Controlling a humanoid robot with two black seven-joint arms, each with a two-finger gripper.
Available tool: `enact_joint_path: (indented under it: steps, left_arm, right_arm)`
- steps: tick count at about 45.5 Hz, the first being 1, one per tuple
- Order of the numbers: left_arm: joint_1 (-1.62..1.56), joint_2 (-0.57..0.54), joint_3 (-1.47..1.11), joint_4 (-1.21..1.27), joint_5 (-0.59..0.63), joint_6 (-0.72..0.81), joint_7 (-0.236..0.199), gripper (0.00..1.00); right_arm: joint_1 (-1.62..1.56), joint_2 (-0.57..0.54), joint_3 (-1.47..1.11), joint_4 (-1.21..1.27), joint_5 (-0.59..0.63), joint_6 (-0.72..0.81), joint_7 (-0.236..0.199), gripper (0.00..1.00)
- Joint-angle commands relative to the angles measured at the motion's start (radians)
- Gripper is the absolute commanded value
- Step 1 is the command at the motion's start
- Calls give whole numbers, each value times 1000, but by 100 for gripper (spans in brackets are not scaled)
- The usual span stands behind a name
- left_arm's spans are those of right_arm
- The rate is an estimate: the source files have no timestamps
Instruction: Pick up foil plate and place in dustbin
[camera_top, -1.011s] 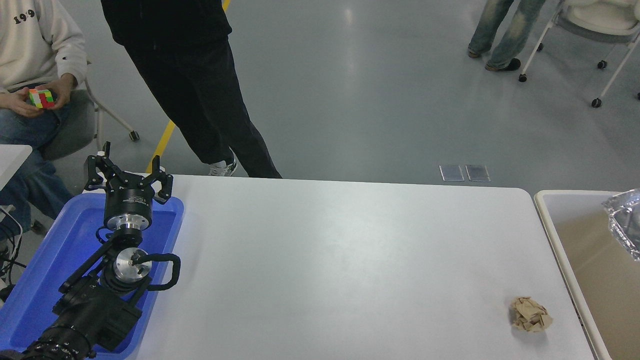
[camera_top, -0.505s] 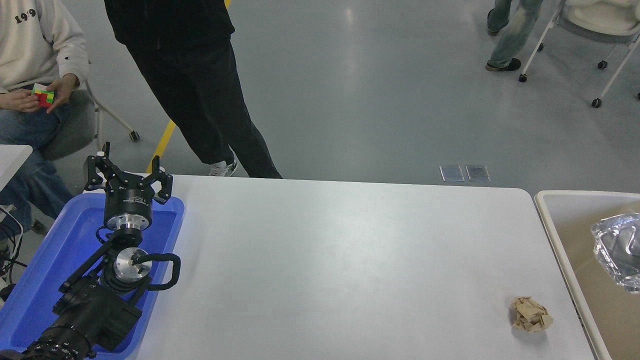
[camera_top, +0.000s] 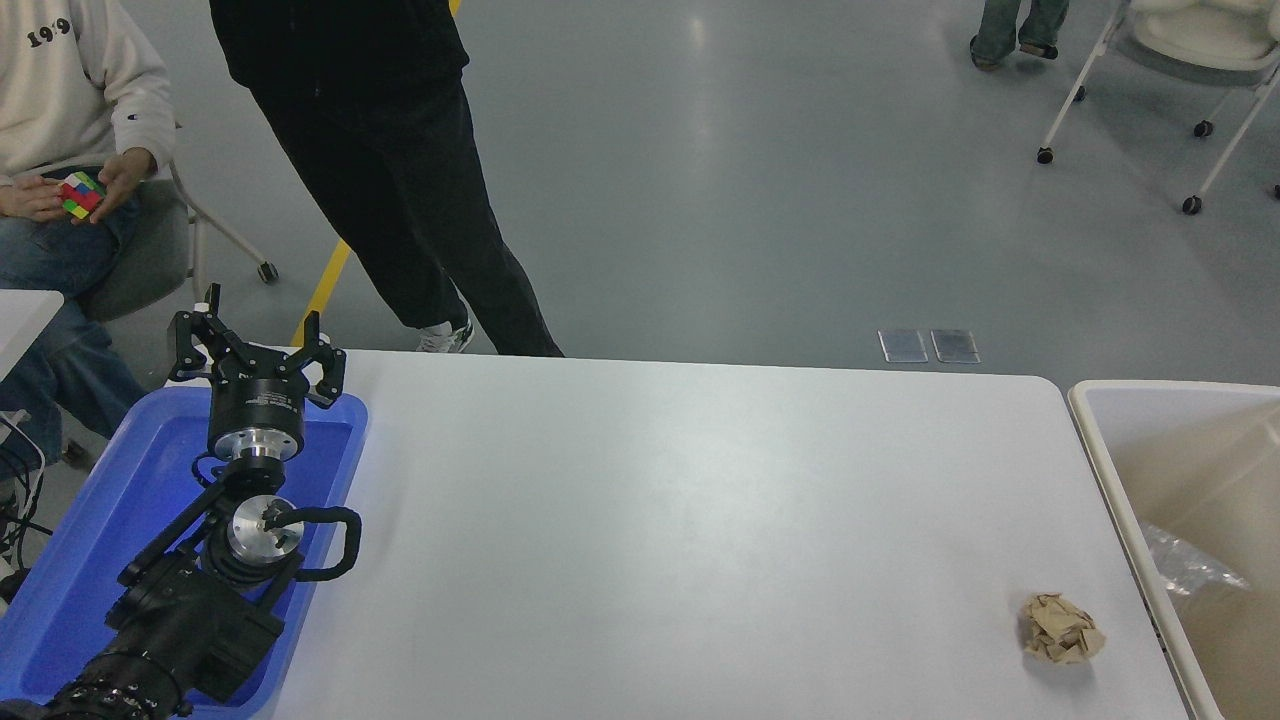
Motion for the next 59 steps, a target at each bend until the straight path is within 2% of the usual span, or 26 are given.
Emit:
enact_joint_path:
  steps: [1, 8, 20, 31, 39, 46, 52, 59]
  left_arm:
    - [0, 0, 0, 0, 0, 0, 0, 99]
    - [0, 0, 0, 0, 0, 0, 0, 99]
    - [0, 0, 0, 0, 0, 0, 0, 99]
    - [0, 0, 0, 0, 0, 0, 1, 99]
    - [0, 0, 0, 0, 0, 0, 0, 99]
    - [0, 0, 0, 0, 0, 0, 1, 99]
    - [0, 0, 0, 0, 0, 0, 0, 99]
    - [0, 2, 0, 0, 0, 0, 1, 99]
  right_arm:
    - [34, -23, -10, 2, 0, 5, 0, 100]
    - [94, -48, -47, 5, -5, 10, -8, 100]
    - [276, -80, -211, 42, -9, 119, -13, 100]
    - [472, -228, -302, 330, -37, 114, -39, 100]
    - [583, -350, -340, 643, -172, 100, -46, 100]
    - [650, -456, -345, 915, -287, 70, -80, 100]
    - [774, -503, -461, 1050, -321, 54, -97, 100]
    - [1017, -477, -769, 1102, -295, 30, -89, 100]
